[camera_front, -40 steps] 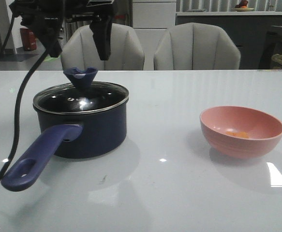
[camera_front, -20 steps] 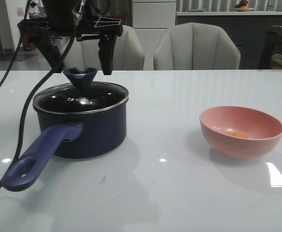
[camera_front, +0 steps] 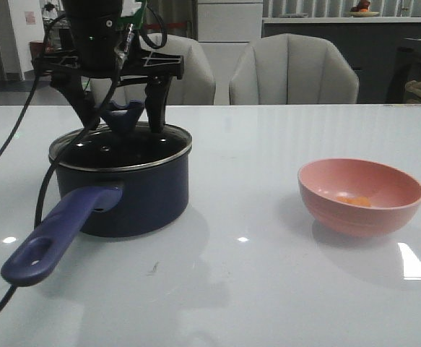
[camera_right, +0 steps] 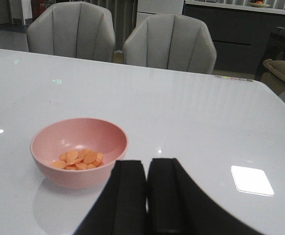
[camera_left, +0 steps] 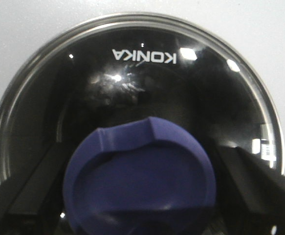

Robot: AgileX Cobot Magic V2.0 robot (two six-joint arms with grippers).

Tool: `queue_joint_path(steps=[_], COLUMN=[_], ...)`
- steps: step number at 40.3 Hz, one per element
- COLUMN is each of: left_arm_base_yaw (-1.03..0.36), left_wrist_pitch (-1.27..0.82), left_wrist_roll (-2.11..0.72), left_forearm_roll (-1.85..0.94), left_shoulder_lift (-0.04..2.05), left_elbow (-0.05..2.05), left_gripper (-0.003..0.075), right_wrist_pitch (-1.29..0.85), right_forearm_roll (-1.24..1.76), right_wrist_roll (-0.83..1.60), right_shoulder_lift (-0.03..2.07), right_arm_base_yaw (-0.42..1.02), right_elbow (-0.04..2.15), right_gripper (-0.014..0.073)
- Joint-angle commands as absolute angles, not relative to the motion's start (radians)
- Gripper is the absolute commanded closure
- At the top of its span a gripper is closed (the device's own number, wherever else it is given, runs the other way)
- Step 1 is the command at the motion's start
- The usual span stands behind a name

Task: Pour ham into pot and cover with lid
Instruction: 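Lower the left gripper onto the purple lid knob and grasp it, then lift the glass lid off the saucepan with the left gripper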

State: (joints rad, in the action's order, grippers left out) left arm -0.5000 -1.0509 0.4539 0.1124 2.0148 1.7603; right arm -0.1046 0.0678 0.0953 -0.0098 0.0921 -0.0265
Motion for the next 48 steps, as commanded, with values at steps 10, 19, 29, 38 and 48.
queue_joint_path(steps=[10,19,29,38,48], left_arm_base_yaw=[-0.497,-0.497,-0.497,-0.472,-0.261], left_wrist_pitch=[-1.023,-1.067,-1.18,-1.16,-1.064], left_wrist_roll=[0.467,0.455,0.41,0.41,0.392], left_forearm_roll=[0.11,0.11,0.214,0.299,0.243], left_shoulder_lift=[1.956,1.952,1.924,1.812,1.634], left_elbow=[1.833,1.886,1.903,1.821,1.592], left_gripper=[0.0314,0.0314,0.0314,0.0314,0.0314], right_wrist_pitch=[-0.02,-0.02,-0.02,-0.02,-0.02], right_forearm_roll=[0.067,0.067,0.067,0.067,0.067], right_wrist_roll=[0.099,0.099,0.099,0.099,0.099], right_shoulder_lift=[-0.031,-0.031,-0.031,-0.031,-0.031], right_arm_base_yaw=[0.088,0.088,0.088,0.088,0.088], right_elbow=[-0.022,-0.022,-0.022,-0.022,-0.022], right_gripper=[0.0428,0.0428,0.0428,0.0428,0.0428])
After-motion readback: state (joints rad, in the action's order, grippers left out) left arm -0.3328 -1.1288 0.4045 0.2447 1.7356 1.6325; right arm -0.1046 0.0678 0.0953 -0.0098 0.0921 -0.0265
